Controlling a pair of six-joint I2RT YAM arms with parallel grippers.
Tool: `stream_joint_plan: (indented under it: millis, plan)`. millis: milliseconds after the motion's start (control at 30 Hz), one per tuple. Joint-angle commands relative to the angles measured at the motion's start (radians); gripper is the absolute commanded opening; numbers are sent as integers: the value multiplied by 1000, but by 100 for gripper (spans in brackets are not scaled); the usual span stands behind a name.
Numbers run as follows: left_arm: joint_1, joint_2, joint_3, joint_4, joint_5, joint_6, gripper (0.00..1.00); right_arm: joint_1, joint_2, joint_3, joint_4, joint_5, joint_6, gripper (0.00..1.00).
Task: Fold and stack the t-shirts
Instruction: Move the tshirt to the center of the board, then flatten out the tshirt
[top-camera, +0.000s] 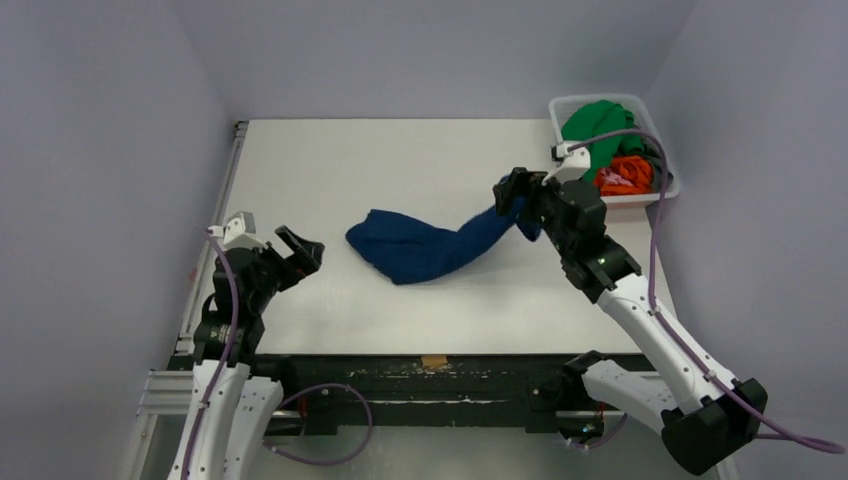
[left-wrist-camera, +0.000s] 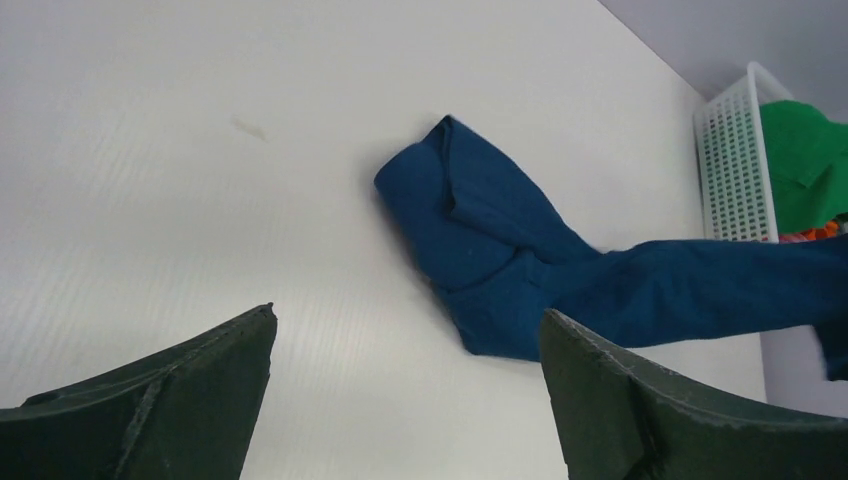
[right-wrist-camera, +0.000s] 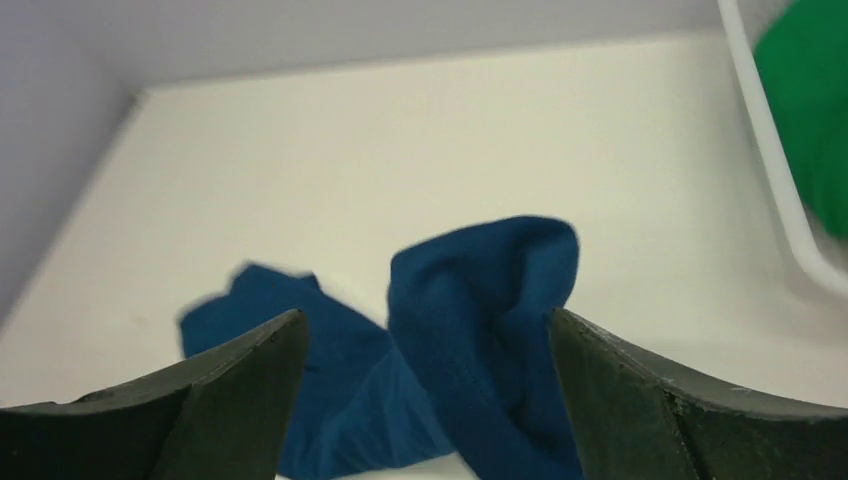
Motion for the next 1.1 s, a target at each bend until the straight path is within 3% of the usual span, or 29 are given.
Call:
stream_joint_plan:
  millis: [0,167,333,533,667,800,1067]
  plan:
    - [2,144,-32,133,205,-60,100,0,-20,-106,-193,289,39,91]
    - [-40,427,22,282,249,-75,100,-1,-24,-146,-130,324,94,92]
    - [-189,766,303,160,100,14,100,-1,48,-143,-187,432,119,91]
    - [-240,1064,518,88,107,56,94,-7,118,-159,-215,523,204,92]
    - [-275,1164,566,79,86,53,89,-50,154,-176,-230,535,257,92]
    - [-299,1237,586,99,83,38,81,-144,178,-196,-217,425,305,91]
    - [-324,1336,658,87,79,26,56,-199,255,-195,-202,375,335,90]
